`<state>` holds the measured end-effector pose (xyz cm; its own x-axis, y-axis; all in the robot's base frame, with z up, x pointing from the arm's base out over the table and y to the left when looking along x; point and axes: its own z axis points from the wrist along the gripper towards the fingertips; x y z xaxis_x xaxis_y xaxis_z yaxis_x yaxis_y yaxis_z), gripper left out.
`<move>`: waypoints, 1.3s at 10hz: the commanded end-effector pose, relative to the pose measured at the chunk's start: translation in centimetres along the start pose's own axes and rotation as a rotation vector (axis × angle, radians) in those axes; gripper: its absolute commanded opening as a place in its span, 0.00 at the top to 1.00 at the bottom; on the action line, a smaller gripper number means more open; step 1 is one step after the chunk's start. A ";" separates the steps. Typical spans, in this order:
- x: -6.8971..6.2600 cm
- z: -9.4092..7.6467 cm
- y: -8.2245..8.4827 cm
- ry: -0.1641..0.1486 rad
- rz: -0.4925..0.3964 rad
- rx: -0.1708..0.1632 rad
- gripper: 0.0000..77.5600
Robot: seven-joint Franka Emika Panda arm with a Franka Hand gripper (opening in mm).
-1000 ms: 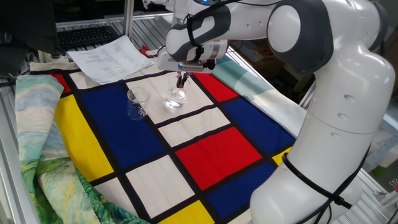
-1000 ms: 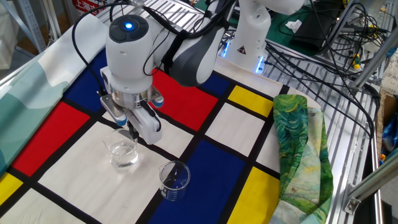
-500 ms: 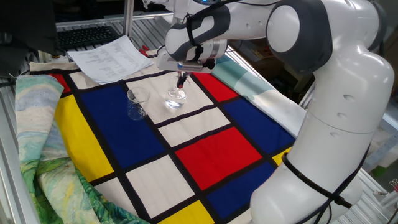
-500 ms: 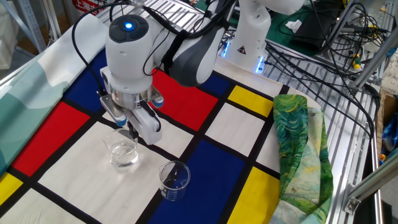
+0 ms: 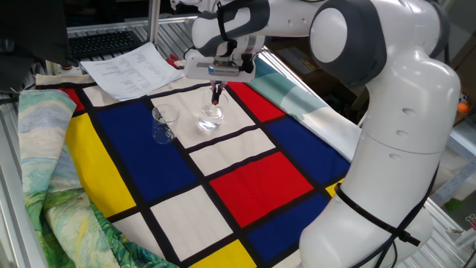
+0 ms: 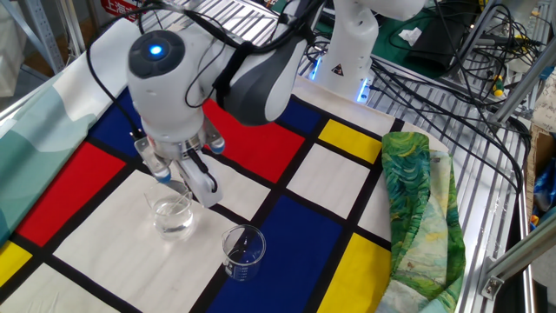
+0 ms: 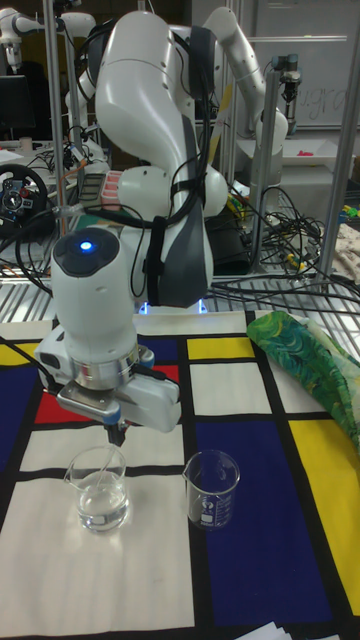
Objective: Transfer liquid using a dropper
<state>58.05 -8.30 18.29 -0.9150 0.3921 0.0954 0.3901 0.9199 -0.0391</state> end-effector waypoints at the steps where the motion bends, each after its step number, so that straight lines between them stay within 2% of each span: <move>1: -0.4 -0.5 0.2 0.009 0.004 0.008 0.99; 13: -0.6 -0.2 0.3 0.004 -0.020 0.014 0.99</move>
<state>58.69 -8.22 18.34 -0.9219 0.3734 0.1034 0.3700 0.9276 -0.0518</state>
